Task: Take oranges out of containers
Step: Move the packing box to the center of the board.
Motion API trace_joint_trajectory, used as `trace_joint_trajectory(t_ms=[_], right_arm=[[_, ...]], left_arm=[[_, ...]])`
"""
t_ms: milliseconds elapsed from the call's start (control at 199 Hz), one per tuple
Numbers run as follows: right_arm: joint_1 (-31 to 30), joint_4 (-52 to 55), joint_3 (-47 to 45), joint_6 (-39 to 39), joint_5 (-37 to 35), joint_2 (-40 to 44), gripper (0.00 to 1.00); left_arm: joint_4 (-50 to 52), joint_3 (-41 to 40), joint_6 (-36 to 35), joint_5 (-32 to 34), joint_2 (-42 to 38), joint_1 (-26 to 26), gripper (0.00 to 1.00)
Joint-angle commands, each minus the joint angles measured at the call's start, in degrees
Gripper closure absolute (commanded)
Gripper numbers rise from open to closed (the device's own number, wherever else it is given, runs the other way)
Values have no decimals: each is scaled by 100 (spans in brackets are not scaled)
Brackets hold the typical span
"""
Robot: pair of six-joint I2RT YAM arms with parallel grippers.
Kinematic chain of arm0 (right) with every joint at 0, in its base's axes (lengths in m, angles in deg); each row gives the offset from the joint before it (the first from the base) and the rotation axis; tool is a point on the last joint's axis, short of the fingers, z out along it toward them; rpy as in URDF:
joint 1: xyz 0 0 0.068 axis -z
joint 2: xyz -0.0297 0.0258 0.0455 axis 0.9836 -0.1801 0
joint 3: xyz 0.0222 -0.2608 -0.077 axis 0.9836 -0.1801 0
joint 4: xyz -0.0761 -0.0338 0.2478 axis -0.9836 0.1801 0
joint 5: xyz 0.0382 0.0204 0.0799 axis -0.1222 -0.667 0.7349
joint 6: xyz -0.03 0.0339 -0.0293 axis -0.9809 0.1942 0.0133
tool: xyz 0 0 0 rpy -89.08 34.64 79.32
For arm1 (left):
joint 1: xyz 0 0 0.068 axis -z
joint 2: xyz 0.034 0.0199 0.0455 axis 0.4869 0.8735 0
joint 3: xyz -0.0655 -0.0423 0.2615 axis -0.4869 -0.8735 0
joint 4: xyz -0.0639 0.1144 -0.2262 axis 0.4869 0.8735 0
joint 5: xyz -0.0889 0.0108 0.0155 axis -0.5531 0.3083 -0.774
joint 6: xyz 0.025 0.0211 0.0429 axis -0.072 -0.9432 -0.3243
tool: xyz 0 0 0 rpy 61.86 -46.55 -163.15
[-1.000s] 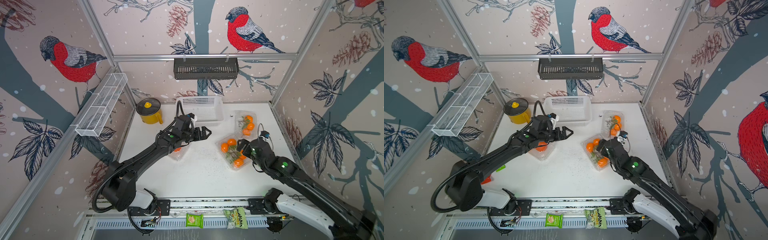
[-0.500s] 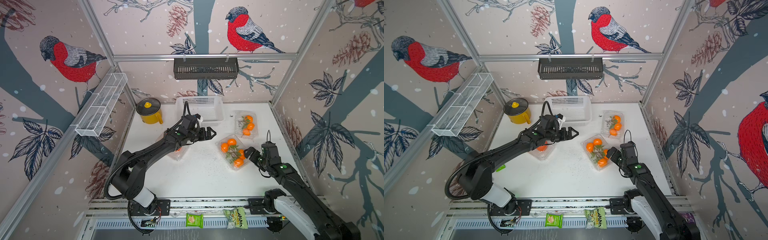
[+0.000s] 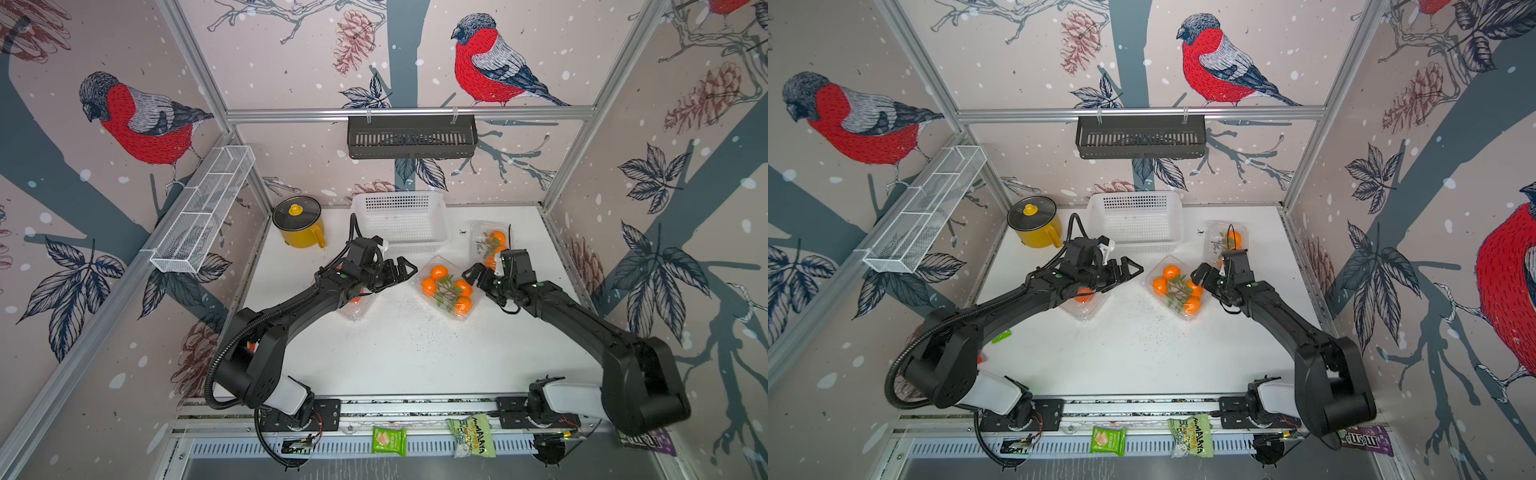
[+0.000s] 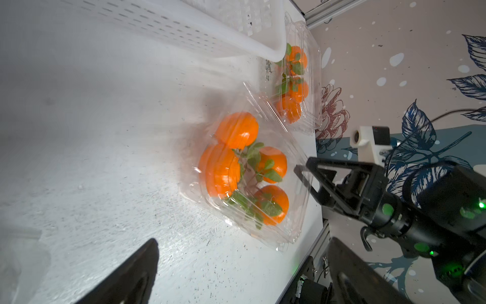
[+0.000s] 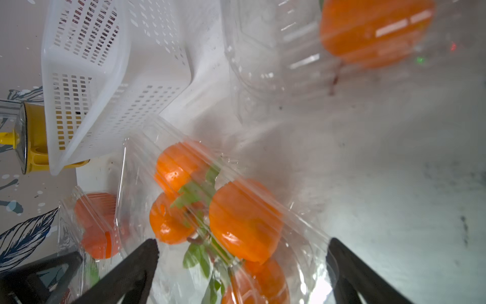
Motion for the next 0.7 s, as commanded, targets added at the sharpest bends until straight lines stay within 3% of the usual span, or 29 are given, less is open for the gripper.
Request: trace_joint_trajectory(t_ms=[0, 216, 347, 699], right_arm=[[-16, -217, 479, -344, 122, -562, 0], [-314, 39, 1878, -1006, 295, -1907, 0], [-648, 703, 2733, -1574, -361, -2482, 0], [-381, 3, 1147, -1676, 203, -763, 0]], left_arm=[[-147, 60, 24, -113, -19, -14, 2], [-130, -65, 13, -143, -97, -14, 2], [-24, -25, -91, 10, -119, -14, 2], [294, 1110, -363, 414, 638, -12, 2]])
